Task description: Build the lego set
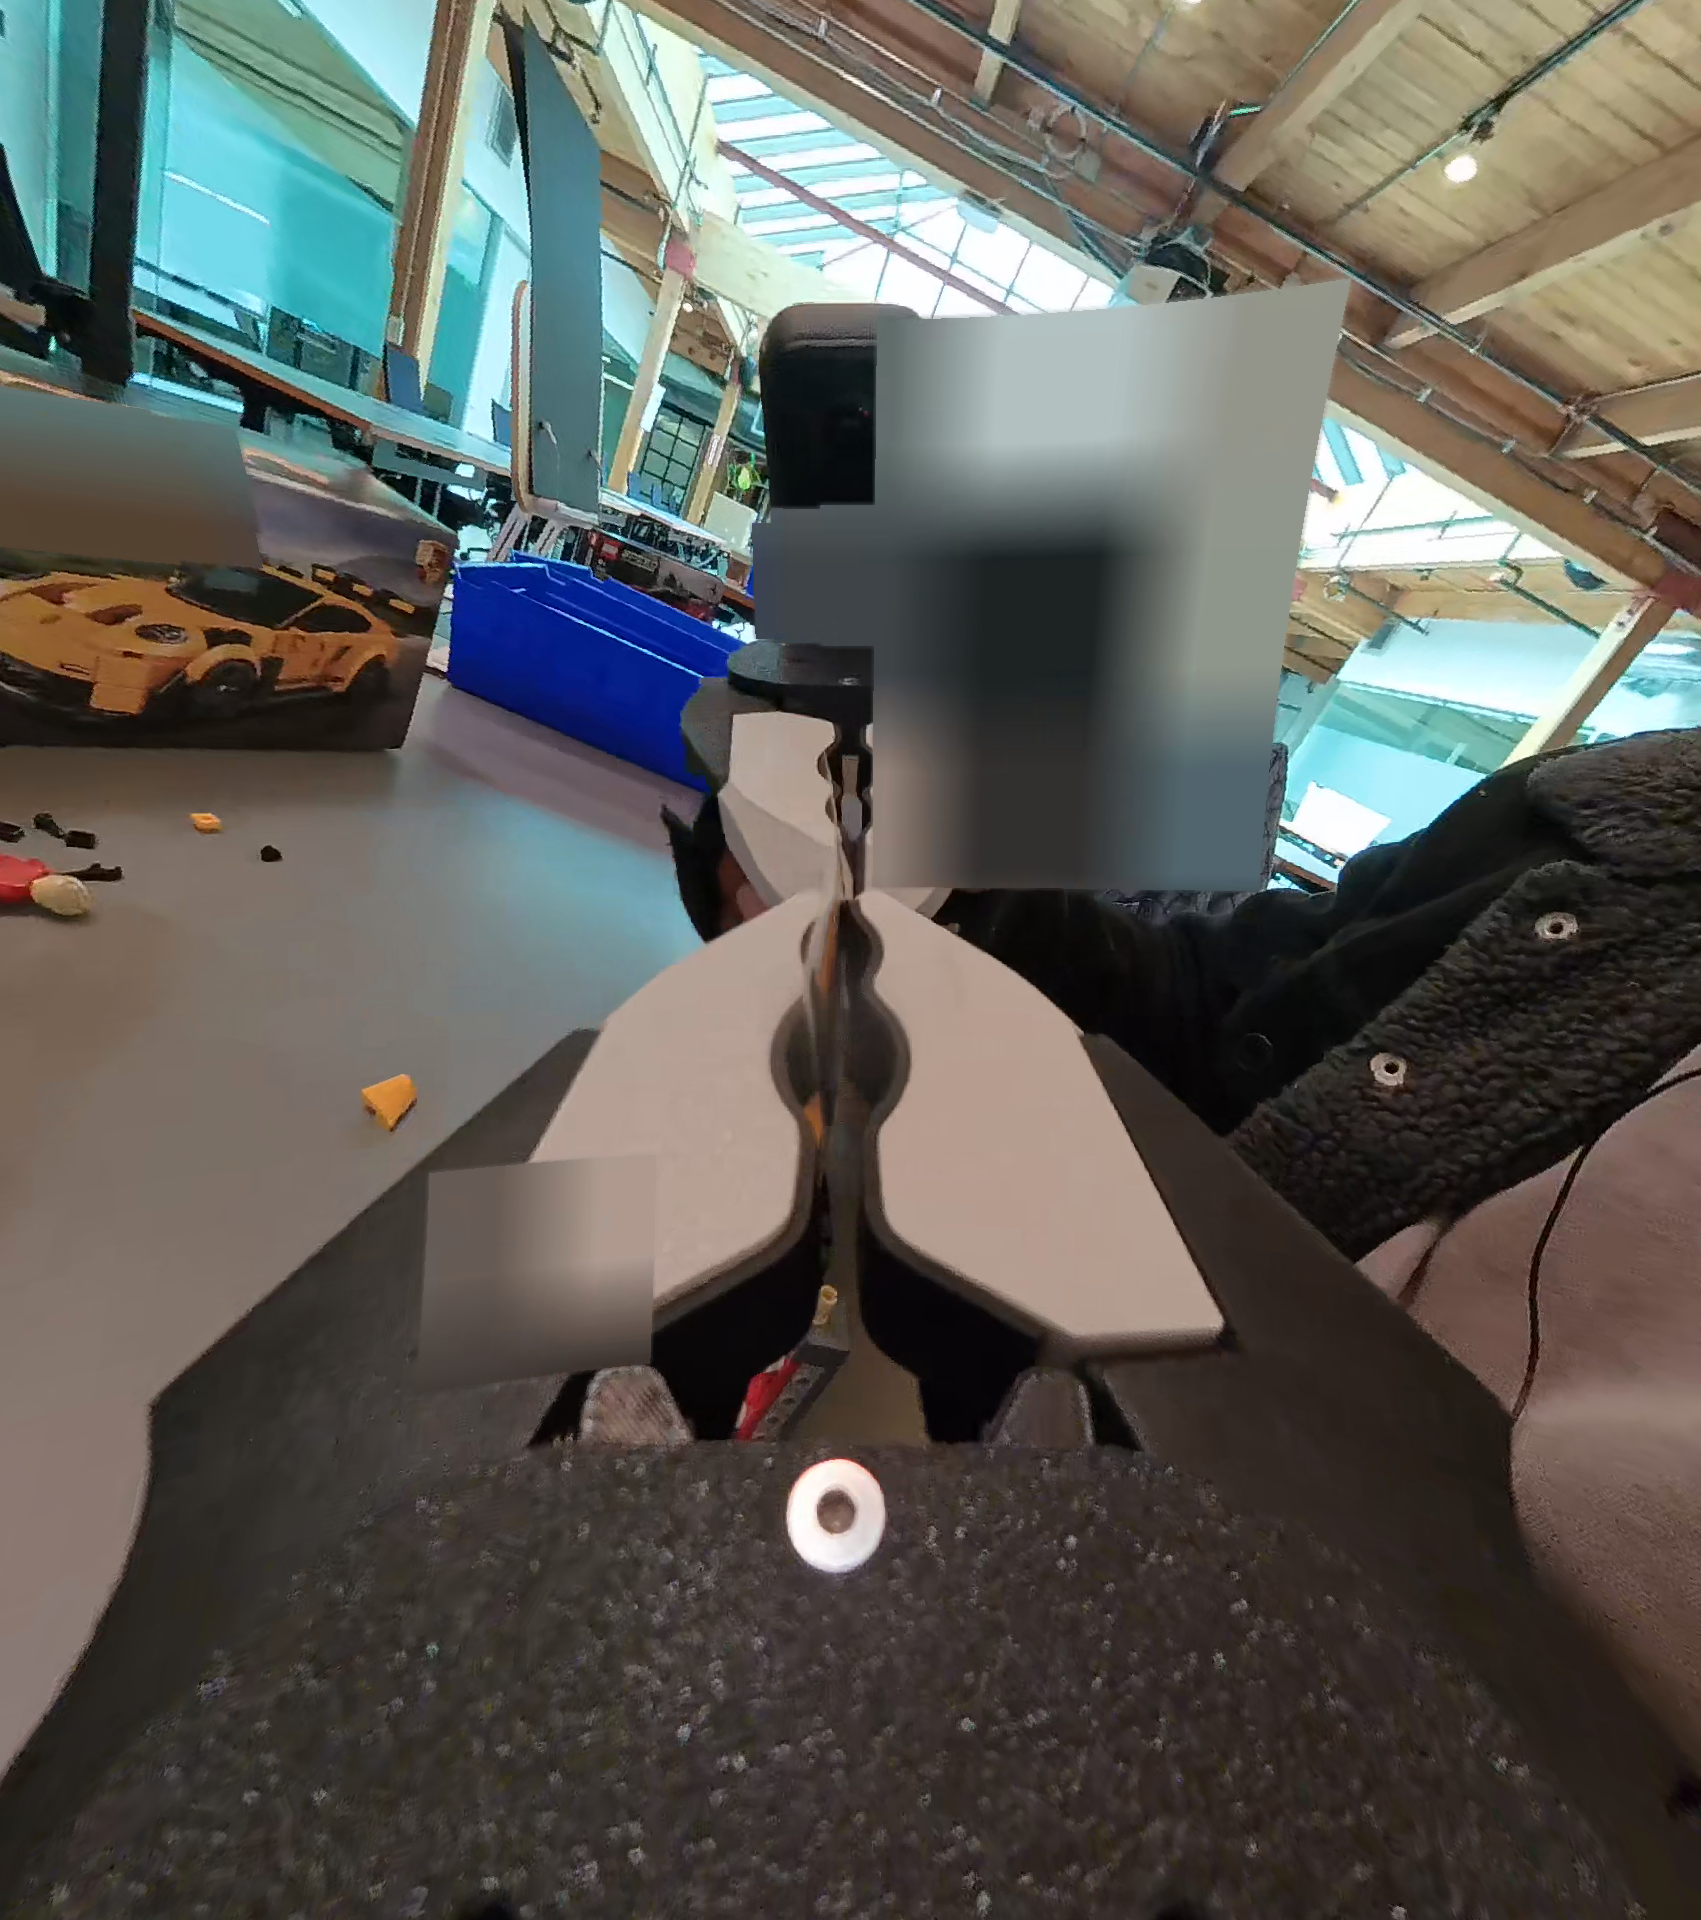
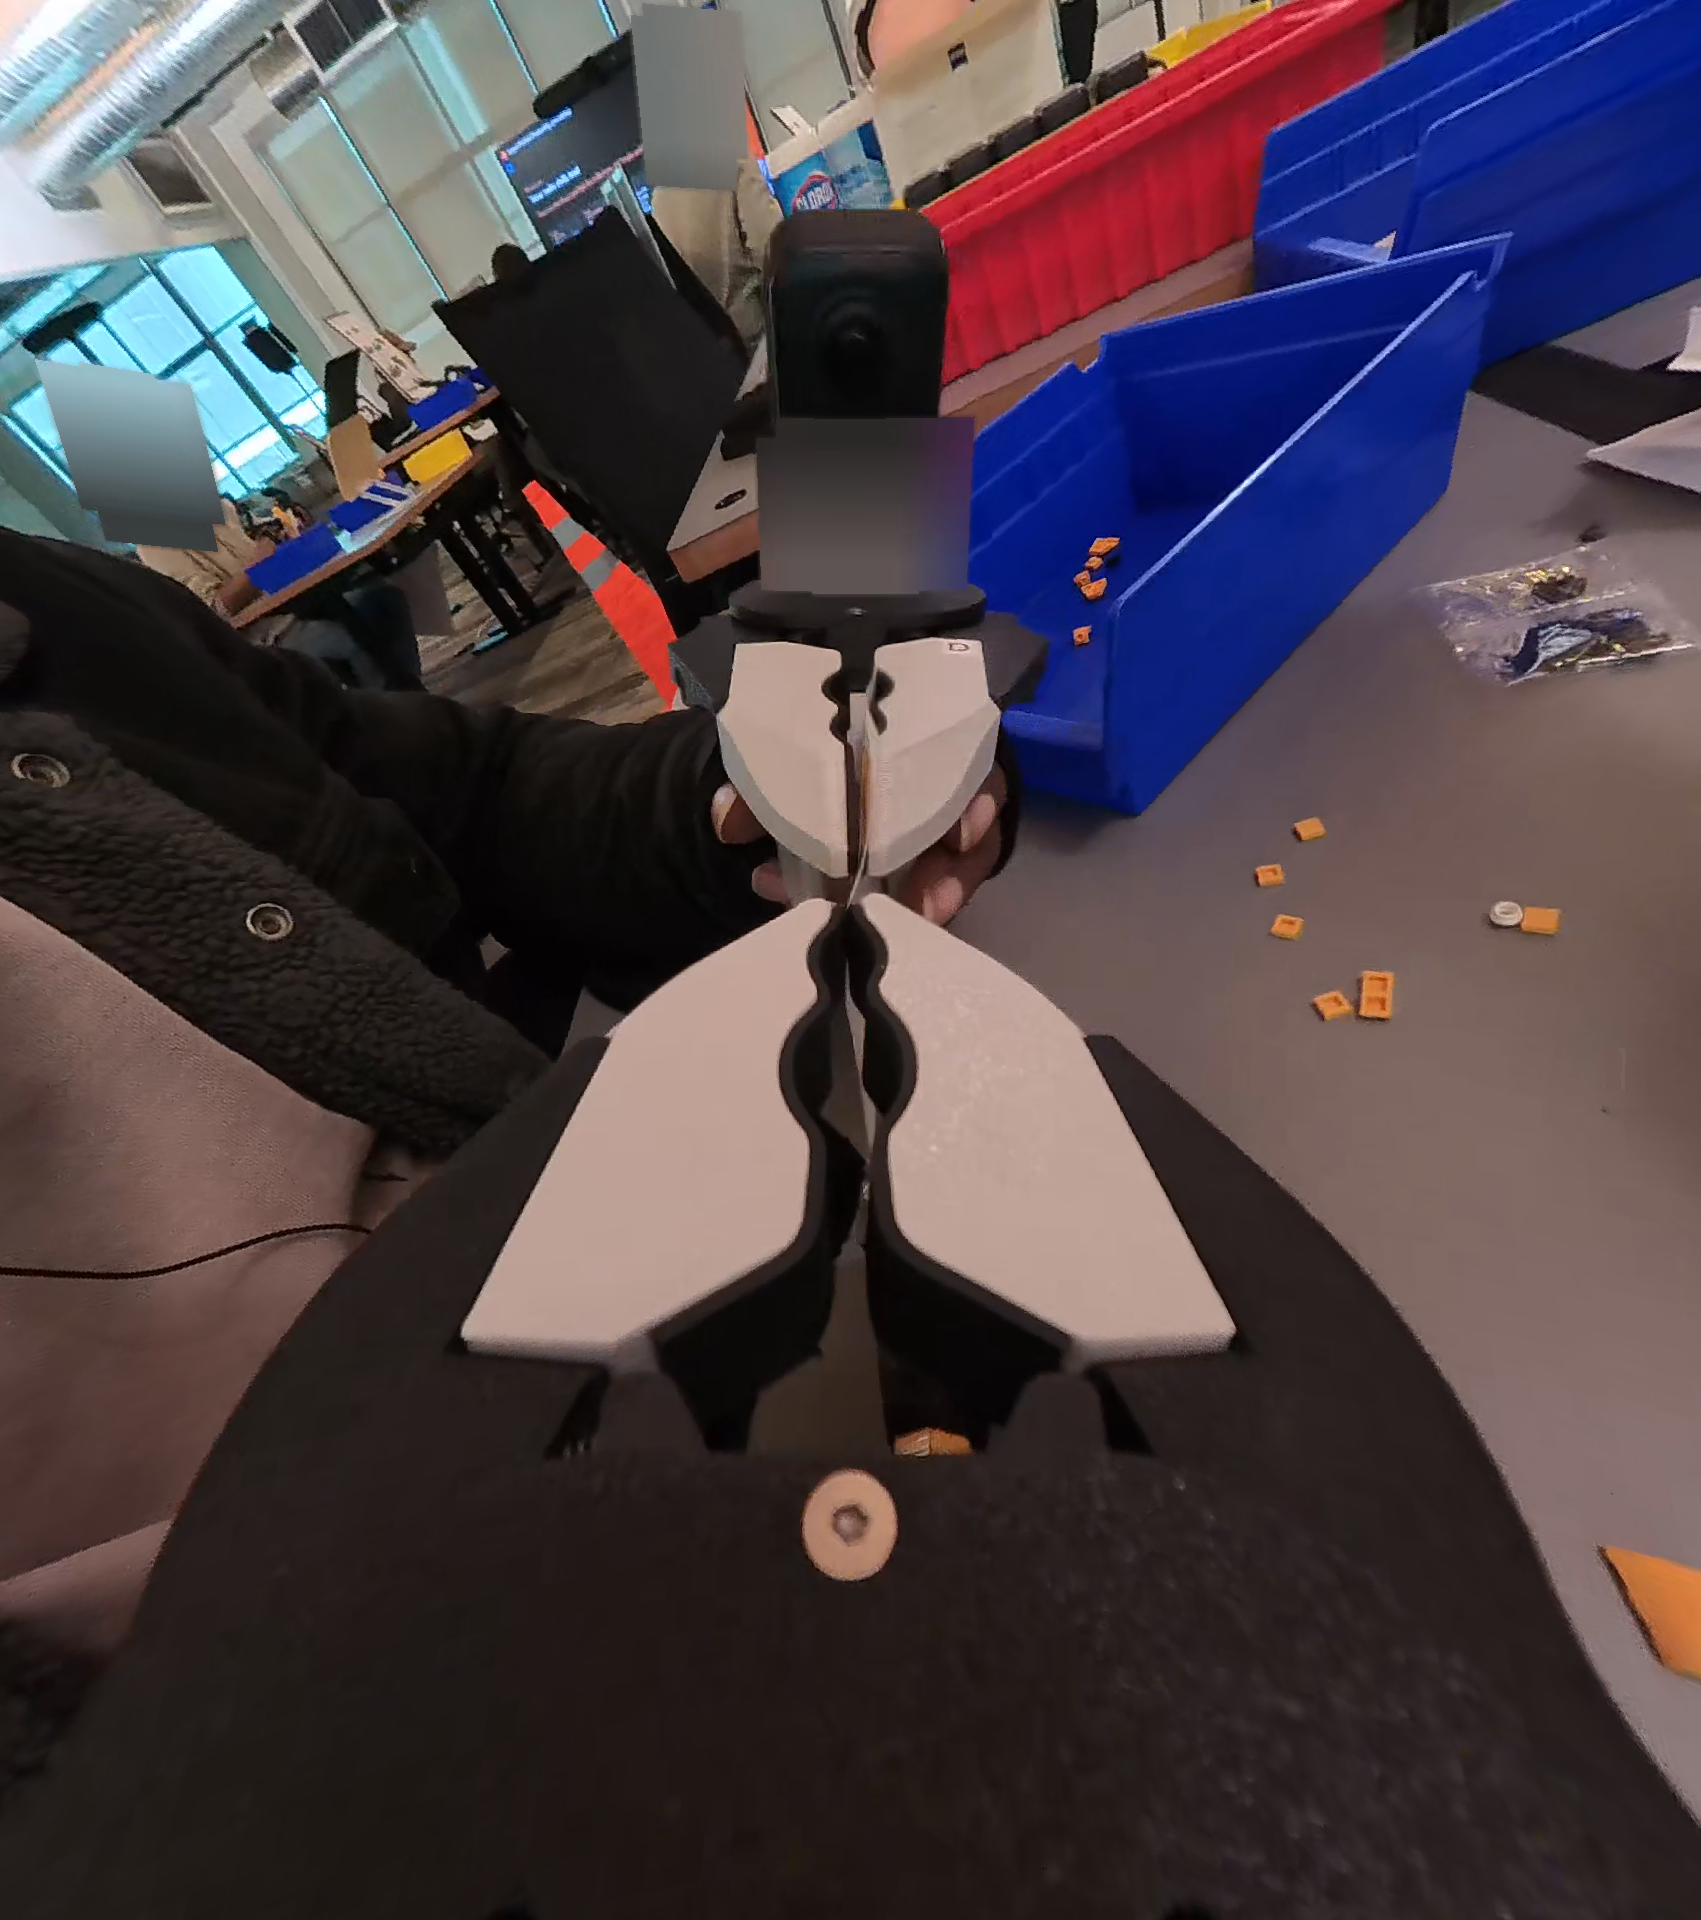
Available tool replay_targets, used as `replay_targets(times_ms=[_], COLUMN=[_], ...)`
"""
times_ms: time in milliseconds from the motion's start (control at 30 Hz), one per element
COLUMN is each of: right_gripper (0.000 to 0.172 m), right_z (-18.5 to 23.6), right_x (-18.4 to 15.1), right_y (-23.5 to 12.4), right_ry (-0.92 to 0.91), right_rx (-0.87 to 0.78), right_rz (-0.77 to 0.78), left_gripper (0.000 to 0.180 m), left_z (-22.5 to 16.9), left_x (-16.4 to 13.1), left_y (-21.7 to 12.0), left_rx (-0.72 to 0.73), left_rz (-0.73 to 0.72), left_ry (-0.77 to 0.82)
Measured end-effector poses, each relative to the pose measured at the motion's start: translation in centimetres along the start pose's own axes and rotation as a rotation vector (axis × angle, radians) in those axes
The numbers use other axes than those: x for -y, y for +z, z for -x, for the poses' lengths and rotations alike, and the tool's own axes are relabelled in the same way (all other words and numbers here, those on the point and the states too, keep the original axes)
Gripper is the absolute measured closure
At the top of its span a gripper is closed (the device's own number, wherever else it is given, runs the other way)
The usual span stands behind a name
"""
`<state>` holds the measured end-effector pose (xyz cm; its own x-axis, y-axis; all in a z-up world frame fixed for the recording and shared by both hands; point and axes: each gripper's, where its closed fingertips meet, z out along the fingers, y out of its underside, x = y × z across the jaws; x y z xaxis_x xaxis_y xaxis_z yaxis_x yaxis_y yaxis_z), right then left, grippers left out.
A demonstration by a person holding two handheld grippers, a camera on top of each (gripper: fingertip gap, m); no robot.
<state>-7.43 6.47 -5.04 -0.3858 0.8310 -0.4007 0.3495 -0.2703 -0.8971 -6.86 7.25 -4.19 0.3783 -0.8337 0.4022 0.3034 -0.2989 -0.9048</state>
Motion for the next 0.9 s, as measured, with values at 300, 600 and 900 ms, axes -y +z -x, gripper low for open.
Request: replay_targets(times_ms=[300, 600, 900], right_gripper=[0.158, 0.148, 0.155], right_z=[-1.7, -2.3, -0.7], right_x=[1.7, -1.2, -3.2], right_y=[-1.6, -0.2, 0.4], right_ry=[-0.677, -0.939, -0.826], right_rx=[-0.393, -0.419, -0.217], right_rz=[0.050, 0.322, 0.373], left_gripper=[0.180, 0.180, 0.180], left_z=[2.1, 1.2, -0.4], left_x=[-1.4, -2.7, -4.4], left_y=[-0.2, 0.2, 0.1], left_rx=[0.043, -0.013, -0.048], left_rz=[0.062, 0.161, 0.325], left_ry=[-0.278, -0.284, -0.029])
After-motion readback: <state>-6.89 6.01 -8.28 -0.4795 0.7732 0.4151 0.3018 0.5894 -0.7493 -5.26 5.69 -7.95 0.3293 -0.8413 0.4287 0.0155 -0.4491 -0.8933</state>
